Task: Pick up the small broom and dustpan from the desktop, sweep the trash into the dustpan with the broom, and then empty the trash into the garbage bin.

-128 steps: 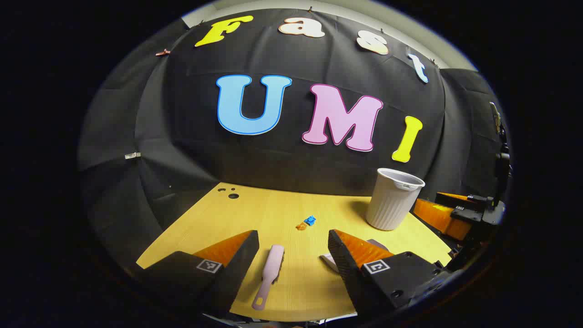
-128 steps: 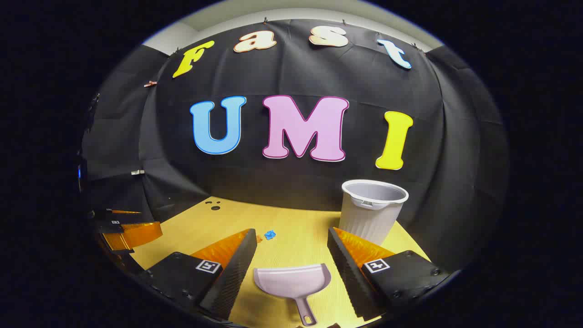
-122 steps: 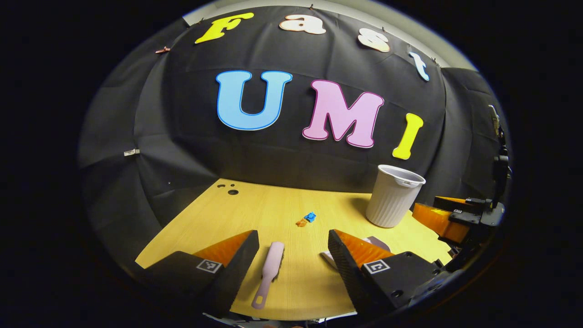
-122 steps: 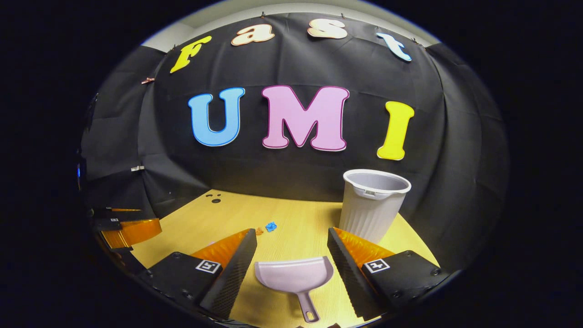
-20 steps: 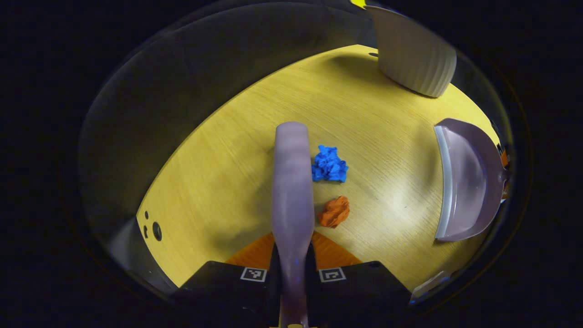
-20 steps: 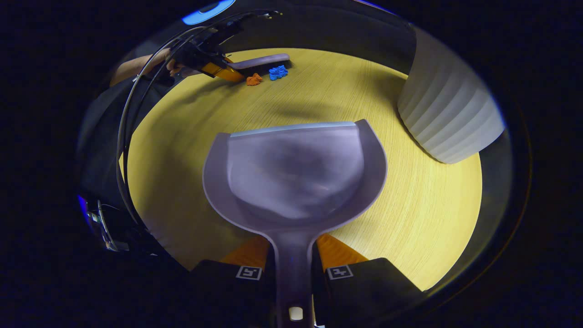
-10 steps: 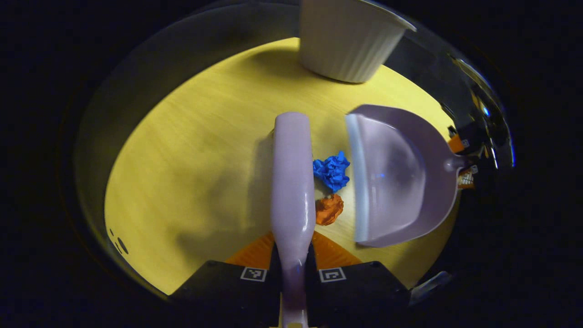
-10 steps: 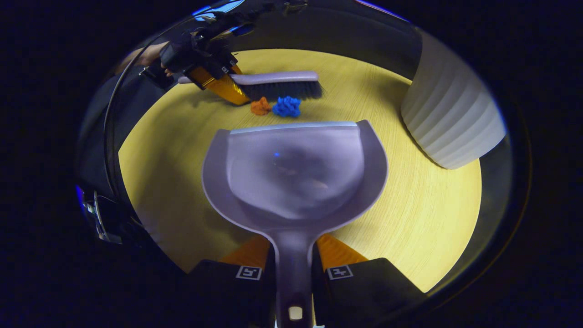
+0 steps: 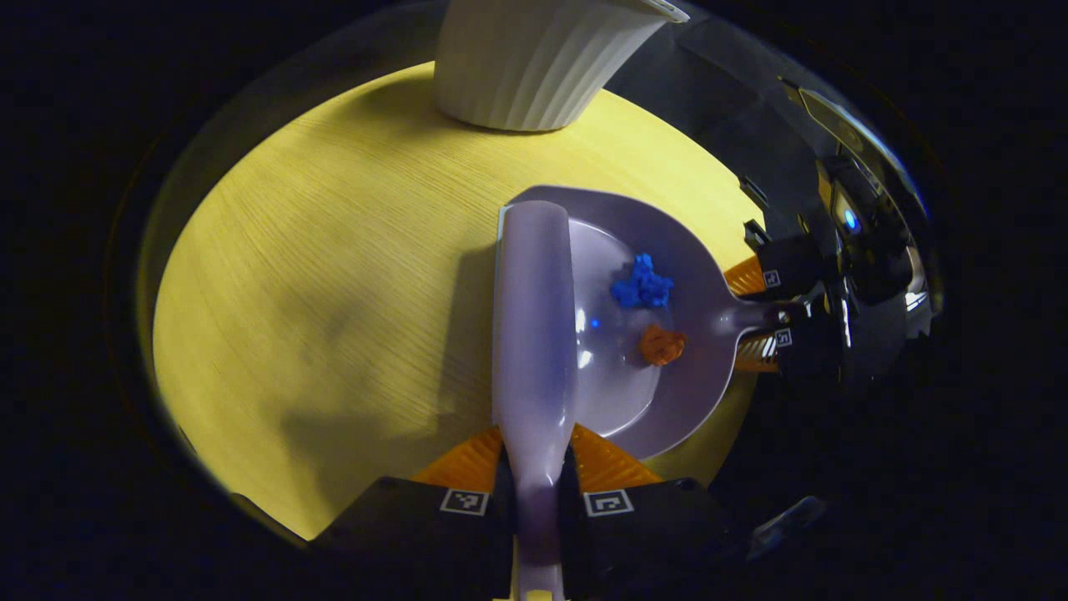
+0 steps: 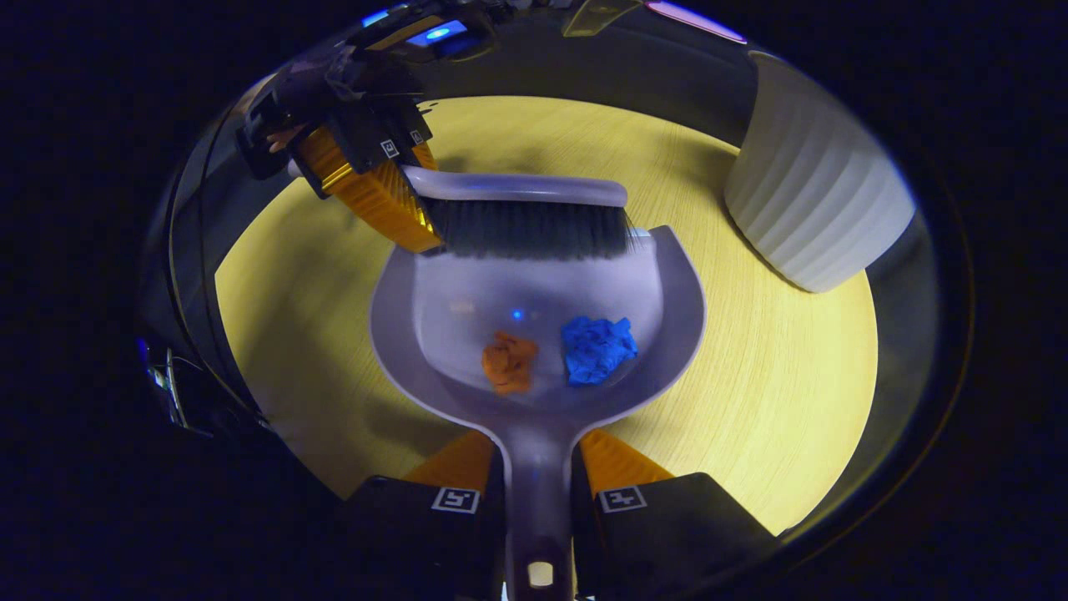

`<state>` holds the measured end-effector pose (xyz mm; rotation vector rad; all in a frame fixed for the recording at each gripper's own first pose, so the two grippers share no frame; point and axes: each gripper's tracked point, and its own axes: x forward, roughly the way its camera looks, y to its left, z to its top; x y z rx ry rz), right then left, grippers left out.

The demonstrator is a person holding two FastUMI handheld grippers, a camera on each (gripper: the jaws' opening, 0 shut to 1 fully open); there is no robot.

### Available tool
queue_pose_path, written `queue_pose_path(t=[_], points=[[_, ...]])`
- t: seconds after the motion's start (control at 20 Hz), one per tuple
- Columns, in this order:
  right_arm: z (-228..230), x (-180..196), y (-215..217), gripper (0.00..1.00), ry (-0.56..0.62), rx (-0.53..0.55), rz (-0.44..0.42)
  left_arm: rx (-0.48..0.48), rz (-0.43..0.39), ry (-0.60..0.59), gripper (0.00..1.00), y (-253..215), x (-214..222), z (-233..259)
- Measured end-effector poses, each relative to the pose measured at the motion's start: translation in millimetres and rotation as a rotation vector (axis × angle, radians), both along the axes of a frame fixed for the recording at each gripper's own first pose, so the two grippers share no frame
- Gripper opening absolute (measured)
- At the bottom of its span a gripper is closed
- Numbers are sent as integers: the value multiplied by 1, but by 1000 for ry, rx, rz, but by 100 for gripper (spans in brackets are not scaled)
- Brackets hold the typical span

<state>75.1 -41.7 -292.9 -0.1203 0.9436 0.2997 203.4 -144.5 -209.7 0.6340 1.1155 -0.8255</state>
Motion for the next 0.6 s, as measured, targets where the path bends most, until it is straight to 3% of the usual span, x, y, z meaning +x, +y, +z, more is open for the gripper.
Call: queue_pose_path(t=[0.3,0.35,0.4,0.6], points=[[5,6,-14,37,-7,18,-21,-182,169,-120,29,20,-30,50],[4,7,-17,41,-13,15,-24,-210,197,-143,27,29,-36,58],[5,10,-19,37,-18,15,-29,-240,227,-165,27,39,-42,68],[26,0,-17,37,-41,5,-43,-342,346,-252,27,82,-73,77]])
